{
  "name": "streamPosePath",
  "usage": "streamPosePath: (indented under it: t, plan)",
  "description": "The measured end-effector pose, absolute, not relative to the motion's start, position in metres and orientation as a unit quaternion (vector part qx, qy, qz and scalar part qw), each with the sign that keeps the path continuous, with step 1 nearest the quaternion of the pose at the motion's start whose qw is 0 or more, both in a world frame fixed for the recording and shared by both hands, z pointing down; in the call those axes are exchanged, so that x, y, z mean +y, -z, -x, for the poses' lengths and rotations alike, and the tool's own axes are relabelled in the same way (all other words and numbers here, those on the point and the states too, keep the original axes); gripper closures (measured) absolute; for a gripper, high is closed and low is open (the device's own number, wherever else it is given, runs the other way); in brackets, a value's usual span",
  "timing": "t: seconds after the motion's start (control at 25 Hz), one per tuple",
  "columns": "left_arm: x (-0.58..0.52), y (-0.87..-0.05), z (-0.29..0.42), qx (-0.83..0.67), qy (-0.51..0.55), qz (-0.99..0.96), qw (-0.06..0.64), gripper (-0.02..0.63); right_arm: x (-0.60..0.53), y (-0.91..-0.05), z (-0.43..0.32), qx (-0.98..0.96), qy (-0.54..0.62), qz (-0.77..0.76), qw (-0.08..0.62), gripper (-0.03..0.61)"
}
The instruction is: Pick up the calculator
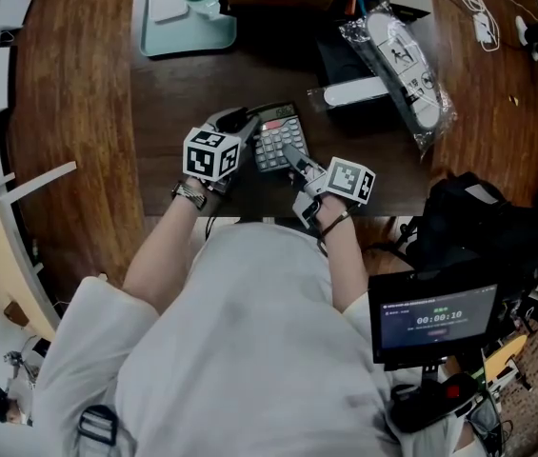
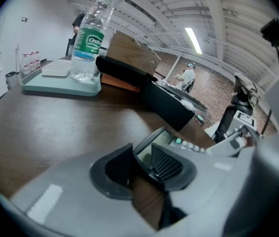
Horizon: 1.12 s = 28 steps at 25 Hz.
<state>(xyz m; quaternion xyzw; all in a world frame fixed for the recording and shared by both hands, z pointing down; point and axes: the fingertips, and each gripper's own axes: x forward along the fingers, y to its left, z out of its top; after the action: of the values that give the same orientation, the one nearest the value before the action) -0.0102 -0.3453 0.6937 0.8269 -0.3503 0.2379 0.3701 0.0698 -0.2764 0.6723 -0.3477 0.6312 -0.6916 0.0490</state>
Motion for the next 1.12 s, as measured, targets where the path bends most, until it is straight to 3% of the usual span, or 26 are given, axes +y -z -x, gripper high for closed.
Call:
streamPosePath:
  t: [0.4, 0.64, 1.12]
  plan:
    - [-0.344, -0.694, 0.009, -0.347, -0.243, -0.83, 0.363, 0.482, -0.276, -0.675, -0.075, 0.577, 0.731, 0.338, 0.136, 0.505]
    - [-0.338, -0.687, 0.011, -0.337, -0.218, -0.832, 0.383, 0.481, -0.278, -0.66, -0.079, 0.605, 0.708, 0.344, 0.121, 0.508]
    - [-0.34, -0.619, 0.021, -0.374, -0.172, -0.863, 0.294, 0.48, -0.3, -0.59, -0.085, 0.696, 0.608, 0.363, 0.12, 0.509]
